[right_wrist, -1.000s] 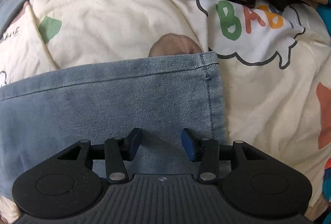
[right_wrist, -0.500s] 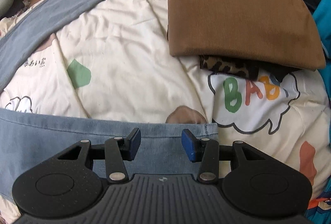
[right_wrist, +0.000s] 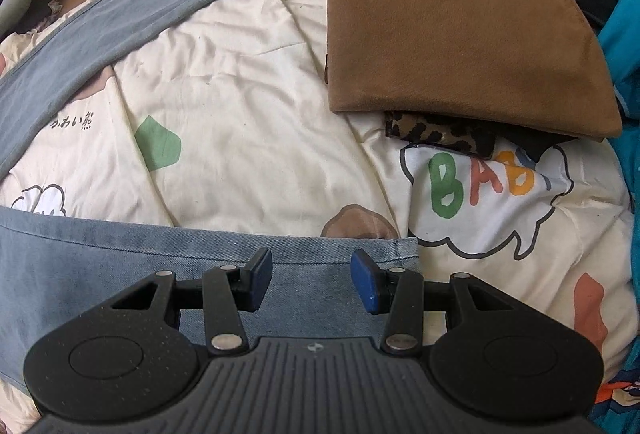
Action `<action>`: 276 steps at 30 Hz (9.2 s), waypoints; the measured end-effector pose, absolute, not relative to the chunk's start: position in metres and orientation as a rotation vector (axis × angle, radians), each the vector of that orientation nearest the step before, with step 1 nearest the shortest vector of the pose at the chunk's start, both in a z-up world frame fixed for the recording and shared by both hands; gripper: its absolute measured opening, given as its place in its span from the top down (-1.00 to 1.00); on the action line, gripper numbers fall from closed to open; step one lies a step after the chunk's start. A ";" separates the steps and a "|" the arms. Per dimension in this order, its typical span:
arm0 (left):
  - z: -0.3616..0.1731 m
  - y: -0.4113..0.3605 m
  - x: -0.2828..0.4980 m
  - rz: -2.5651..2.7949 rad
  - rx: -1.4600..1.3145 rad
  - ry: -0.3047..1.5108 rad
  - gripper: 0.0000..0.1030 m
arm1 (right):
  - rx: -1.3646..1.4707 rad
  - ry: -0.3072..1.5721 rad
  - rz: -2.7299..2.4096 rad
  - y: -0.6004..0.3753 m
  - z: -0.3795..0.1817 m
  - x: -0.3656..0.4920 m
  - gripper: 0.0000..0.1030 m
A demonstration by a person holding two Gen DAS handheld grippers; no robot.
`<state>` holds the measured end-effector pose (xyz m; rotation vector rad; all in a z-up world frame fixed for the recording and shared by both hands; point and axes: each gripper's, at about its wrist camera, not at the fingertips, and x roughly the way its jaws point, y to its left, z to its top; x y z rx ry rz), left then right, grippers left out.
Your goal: Fold clothes
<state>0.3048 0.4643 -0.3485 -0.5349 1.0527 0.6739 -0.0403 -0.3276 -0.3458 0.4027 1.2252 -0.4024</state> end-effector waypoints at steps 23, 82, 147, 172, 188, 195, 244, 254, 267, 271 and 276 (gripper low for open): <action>-0.375 0.454 0.324 0.638 -0.442 1.080 0.80 | 0.353 1.248 -0.377 -0.316 -0.339 -0.022 0.02; -0.359 0.408 0.321 0.657 -0.123 1.140 0.51 | 0.249 1.115 -0.048 -0.266 -0.400 0.278 0.11; -0.176 0.334 0.191 0.391 -0.145 0.961 -0.22 | 0.215 0.858 -0.152 -0.379 -0.212 0.190 0.05; -0.204 0.349 0.056 0.431 -0.302 1.018 -0.15 | 0.240 0.773 -0.163 -0.359 -0.142 -0.027 -0.06; -0.251 0.349 0.009 0.445 -0.355 1.090 -0.10 | 0.305 0.760 -0.223 -0.347 -0.167 -0.098 -0.06; -0.280 0.368 -0.021 0.490 -0.419 1.129 0.48 | 0.343 0.832 -0.255 -0.344 -0.199 -0.115 -0.06; -0.361 0.403 -0.061 0.705 -0.901 1.042 0.71 | 0.344 1.121 -0.310 -0.320 -0.312 -0.157 -0.06; -0.357 0.409 -0.045 0.662 -0.816 1.162 0.70 | 0.306 1.213 -0.219 -0.294 -0.347 -0.179 -0.06; -0.362 0.408 -0.030 0.654 -0.754 1.241 0.69 | 0.102 1.330 -0.061 -0.231 -0.383 -0.180 -0.23; -0.361 0.407 -0.034 0.659 -0.754 1.232 0.68 | 0.050 1.341 -0.073 -0.230 -0.389 -0.184 -0.40; -0.361 0.406 -0.034 0.681 -0.761 1.234 0.67 | 0.025 1.362 -0.056 -0.231 -0.399 -0.187 -0.46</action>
